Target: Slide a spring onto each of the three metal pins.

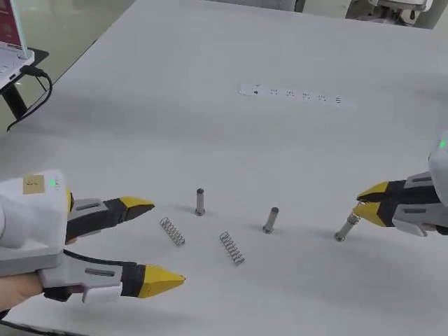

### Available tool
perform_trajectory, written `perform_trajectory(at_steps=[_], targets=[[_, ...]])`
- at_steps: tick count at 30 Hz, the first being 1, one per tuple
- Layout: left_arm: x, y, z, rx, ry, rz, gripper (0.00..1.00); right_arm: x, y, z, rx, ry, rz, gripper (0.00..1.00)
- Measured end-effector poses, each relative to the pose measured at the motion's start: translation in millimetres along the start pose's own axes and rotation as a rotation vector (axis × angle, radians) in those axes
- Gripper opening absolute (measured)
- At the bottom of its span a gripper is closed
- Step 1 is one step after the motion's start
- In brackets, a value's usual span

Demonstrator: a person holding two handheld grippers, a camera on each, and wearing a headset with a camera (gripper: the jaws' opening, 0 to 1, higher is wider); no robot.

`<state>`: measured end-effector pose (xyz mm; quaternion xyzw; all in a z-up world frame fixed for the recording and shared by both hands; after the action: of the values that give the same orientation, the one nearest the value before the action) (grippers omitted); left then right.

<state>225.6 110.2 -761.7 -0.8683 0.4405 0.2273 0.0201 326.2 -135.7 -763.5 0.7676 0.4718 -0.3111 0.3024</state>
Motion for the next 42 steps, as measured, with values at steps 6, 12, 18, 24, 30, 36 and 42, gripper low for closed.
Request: perform_trajectory(at_steps=[6, 12, 18, 24, 30, 36, 42], targets=[[-1.6, -1.7, 1.1, -0.008, 0.0, -0.013, 0.68, 6.9, -1.4, 8.1, -0.007, -0.016, -0.002, 0.07], [-2.7, -0.9, 1.8, -0.018, 0.004, -0.018, 0.68, 13.6, -2.2, 13.4, 0.011, -0.023, -0.012, 0.07], [-3.9, -0.7, 0.7, -0.024, 0.01, -0.023, 0.68, 20.1, -3.1, 17.7, 0.014, -0.037, -0.019, 0.07], [-3.8, 1.2, 1.3, -0.033, 0.014, -0.024, 0.68, 28.8, -3.8, 25.6, 0.025, -0.058, -0.027, 0.07], [-5.0, 0.7, 2.7, -0.039, 0.009, -0.028, 0.69, 33.0, -3.7, 28.6, 0.035, -0.059, -0.032, 0.07], [-6.1, -1.3, 4.3, -0.039, 0.0, -0.038, 0.71, 32.0, -3.2, 29.5, 0.057, -0.068, -0.033, 0.08], [-5.6, 0.6, 5.0, -0.031, -0.008, -0.033, 0.71, 32.1, -2.9, 29.5, 0.049, -0.072, -0.035, 0.08]])
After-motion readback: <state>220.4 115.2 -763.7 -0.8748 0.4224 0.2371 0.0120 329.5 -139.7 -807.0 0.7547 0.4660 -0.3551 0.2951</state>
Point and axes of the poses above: the centre of the closed fingertips' face, and the gripper's own axes: x roughly forward along the fingers, y roughly to its right, z roughly out of its underside, the point moved 1 cm from there along -x, roughly backward along the fingers, and after that the axes turned 2 degrees about -y, right-handed, at the moved point
